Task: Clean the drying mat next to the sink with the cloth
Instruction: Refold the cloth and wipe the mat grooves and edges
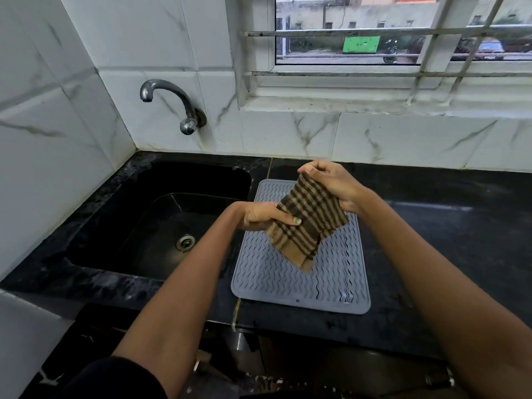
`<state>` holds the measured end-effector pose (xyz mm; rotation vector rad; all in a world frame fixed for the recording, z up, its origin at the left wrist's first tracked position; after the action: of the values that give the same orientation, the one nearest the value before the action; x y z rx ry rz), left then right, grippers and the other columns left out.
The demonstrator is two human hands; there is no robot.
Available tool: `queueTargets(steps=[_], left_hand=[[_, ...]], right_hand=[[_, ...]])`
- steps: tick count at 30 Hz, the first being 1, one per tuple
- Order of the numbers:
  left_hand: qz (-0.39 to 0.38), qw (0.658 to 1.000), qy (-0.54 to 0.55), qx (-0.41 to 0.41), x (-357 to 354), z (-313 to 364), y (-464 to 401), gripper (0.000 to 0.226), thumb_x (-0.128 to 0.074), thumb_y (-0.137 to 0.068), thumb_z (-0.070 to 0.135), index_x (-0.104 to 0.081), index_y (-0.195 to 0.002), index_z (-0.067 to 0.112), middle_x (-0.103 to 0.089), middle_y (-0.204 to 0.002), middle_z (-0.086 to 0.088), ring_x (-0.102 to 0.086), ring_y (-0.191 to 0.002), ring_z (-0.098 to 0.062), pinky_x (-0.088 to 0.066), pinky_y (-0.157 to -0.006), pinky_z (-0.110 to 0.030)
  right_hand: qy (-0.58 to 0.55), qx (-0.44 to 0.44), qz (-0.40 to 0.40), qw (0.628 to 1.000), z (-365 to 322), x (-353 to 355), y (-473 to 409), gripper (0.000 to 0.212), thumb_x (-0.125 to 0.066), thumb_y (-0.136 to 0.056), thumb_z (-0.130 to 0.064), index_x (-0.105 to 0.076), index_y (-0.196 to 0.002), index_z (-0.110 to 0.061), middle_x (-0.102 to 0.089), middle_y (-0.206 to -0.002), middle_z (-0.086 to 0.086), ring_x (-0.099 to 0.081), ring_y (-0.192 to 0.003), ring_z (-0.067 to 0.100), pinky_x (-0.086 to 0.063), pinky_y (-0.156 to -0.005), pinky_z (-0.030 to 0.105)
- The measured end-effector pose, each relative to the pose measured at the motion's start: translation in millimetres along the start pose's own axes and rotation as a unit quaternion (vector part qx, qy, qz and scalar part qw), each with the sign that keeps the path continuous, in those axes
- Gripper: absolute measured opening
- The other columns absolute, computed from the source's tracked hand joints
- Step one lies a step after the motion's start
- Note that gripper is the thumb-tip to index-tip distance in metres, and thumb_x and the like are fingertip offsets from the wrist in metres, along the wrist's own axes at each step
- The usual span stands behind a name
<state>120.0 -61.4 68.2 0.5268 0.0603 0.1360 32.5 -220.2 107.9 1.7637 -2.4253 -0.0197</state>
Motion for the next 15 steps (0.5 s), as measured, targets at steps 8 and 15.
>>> queueTargets(steps=[8,15], left_hand=[[0.056,0.982,0.171,-0.057,-8.1,0.3,11.2,0.023,-0.042,-0.1,0.016,-0.062,-0.1,0.005,-0.075,-0.086,-0.004,-0.072,-0.077,-0.011,-0.058,-0.073,-0.024],[0.122,0.969,0.192,-0.095,-7.2,-8.2,2.5,0.024,-0.048,-0.098,0.017,-0.06,-0.116,0.006,-0.068,-0.107,-0.01,-0.066,-0.096,-0.018,-0.053,-0.09,-0.031]], right_hand=[[-0.077,-0.144,0.152,0.975,47.0,32.9,10.3,0.035,-0.049,-0.097,-0.03,-0.044,-0.127,-0.013,-0.054,-0.122,0.014,-0.058,-0.102,0.026,-0.052,-0.086,0.037],[-0.099,-0.291,-0.059,0.95,73.1,26.2,34.3,0.078,-0.042,-0.08,-0.072,-0.04,-0.123,-0.007,-0.055,-0.124,0.03,-0.058,-0.11,0.04,-0.049,-0.091,0.045]])
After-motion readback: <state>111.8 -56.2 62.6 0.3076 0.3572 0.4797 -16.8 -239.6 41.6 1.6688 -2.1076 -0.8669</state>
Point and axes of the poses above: each hand's wrist, its own y-axis away from the middle knuckle, its own x-axis out of the back of the hand, z = x × y, the point moved 1 cm from there along -y, towards the middle knuckle
